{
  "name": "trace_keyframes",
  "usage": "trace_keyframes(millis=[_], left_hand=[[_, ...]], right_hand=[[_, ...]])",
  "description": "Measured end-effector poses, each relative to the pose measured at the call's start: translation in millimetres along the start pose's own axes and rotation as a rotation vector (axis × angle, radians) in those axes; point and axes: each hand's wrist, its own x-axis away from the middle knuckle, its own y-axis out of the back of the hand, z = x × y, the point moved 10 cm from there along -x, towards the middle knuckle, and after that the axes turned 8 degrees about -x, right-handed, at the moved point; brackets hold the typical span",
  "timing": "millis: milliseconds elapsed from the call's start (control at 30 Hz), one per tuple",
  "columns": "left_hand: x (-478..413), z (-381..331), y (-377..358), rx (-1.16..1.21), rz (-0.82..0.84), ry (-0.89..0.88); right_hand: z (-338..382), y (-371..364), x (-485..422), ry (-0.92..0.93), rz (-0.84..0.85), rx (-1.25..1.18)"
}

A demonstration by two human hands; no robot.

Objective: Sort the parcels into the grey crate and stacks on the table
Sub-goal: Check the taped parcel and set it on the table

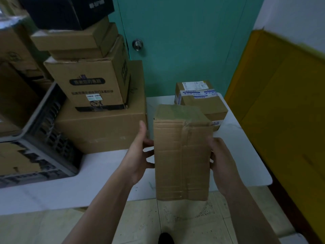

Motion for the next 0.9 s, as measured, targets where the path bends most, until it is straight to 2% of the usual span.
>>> trace_keyframes(millis=[133, 333, 533, 700, 900], left_hand=[[4, 2, -4, -0.032, -0.026, 0.011], [6, -1, -4, -0.024, -0.044, 0.013], [4, -4, -4, -0.113, -0.043, 0.036], [4, -10, -6, -0.199, -0.051, 0.072], [-1, -4, -5, -0.189, -0.015, 0.116]], right_hand=[[-7, 0, -2, -0.081, -0.028, -0.017], [-1, -3, -4, -0.072, -0.014, 0.014], [1, -9, -5, -0.095, 0.008, -0.009], [10, -13, -13, -0.083, -0.006, 0.067], [9, -11, -17, -0.093, -0.019, 0.152]])
